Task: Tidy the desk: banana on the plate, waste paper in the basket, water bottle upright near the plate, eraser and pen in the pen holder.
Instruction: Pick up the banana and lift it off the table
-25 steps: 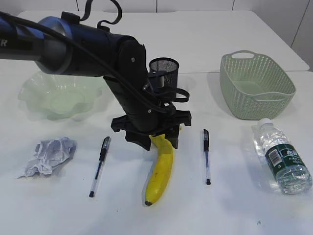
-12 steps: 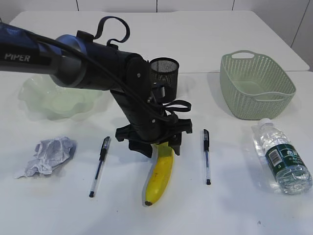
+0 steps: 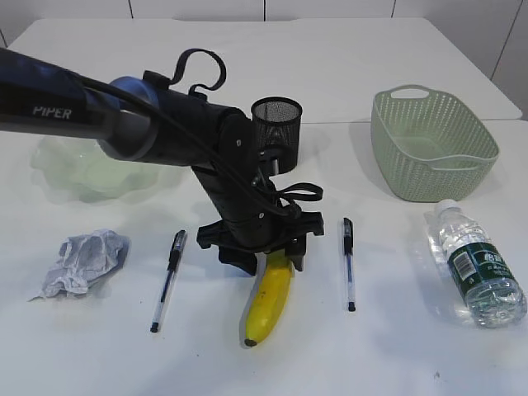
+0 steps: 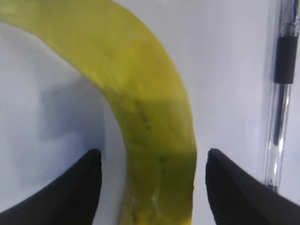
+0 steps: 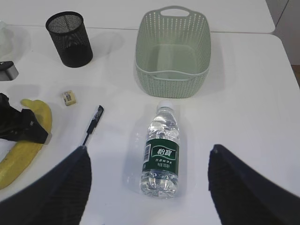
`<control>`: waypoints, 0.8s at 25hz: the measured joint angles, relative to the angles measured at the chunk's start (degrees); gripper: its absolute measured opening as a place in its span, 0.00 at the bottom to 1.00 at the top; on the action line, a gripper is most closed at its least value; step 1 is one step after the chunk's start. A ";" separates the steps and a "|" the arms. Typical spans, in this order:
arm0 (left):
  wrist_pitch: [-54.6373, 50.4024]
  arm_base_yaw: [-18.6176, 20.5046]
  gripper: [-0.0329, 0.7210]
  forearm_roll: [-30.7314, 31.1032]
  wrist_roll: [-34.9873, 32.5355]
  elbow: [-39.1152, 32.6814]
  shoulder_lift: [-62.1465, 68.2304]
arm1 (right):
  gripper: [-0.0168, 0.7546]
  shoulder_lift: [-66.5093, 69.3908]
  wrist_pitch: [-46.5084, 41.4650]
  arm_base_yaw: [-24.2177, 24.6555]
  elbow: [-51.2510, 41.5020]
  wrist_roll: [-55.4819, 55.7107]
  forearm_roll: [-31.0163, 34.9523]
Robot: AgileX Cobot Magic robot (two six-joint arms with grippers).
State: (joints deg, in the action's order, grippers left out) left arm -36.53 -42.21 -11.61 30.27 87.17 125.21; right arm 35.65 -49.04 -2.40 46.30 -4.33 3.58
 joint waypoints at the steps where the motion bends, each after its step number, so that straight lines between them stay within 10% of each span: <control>1: 0.00 0.00 0.69 0.00 0.00 0.00 0.27 | 0.77 0.00 0.00 0.00 0.00 0.00 0.00; 20: -1.57 0.00 0.39 -0.26 0.10 0.16 0.86 | 0.77 0.00 0.00 0.00 0.00 0.10 0.00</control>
State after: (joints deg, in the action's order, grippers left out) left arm -38.10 -42.21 -11.87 30.37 87.33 126.06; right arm 35.65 -49.04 -2.40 46.30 -4.24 3.58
